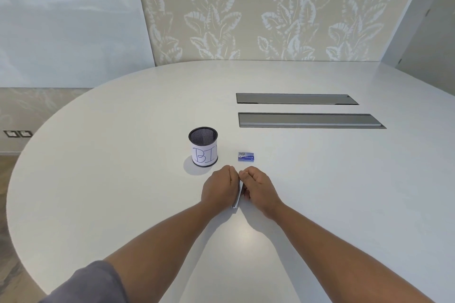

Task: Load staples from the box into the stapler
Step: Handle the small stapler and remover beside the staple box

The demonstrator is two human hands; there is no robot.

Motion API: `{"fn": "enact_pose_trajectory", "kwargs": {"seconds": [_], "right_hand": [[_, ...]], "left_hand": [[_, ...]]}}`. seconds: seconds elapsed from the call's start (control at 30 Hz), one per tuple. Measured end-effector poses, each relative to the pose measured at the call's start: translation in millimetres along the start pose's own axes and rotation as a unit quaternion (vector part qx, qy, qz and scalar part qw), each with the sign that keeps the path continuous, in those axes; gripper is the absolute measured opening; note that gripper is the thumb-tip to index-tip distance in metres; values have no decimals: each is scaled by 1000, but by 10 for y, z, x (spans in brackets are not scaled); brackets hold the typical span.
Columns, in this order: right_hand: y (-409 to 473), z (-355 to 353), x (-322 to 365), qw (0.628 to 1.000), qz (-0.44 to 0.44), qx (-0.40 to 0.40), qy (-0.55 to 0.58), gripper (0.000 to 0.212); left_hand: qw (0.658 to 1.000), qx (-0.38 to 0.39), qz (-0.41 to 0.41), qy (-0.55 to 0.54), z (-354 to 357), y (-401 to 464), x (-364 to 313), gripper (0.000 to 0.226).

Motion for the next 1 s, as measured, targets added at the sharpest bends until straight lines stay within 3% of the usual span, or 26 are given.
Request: {"fn": "enact_pose_trajectory", "kwargs": {"seconds": [0.27, 0.4, 0.5, 0.8, 1.0], "right_hand": [[-53, -50, -11, 999, -37, -33, -6, 29], [-46, -206, -19, 996, -24, -73, 50, 27], [-61, -189, -8, 997, -25, -63, 24, 29], [-72, -321, -14, 991, -20, -104, 85, 16], [-115, -299, -18, 996, -27, -73, 43, 18]], "left_hand": [[1000, -15, -10, 19, 25, -77, 16, 28], [996, -54, -67, -39, -86, 13, 130, 31], [998, -48, -36, -32, -46, 1, 75, 32], [973, -110, -94, -182, -180, 33, 252, 39], [948, -75, -150, -269, -156, 52, 377, 32]]}}
Point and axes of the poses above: each hand's wrist, its own y-axis towards the middle knuckle, its own z-axis out of the palm, x = y × z, the point moved 10 cm from there along y, towards the middle knuckle, and after that the axes turned 9 degrees about -x, right-handed, at the moved point
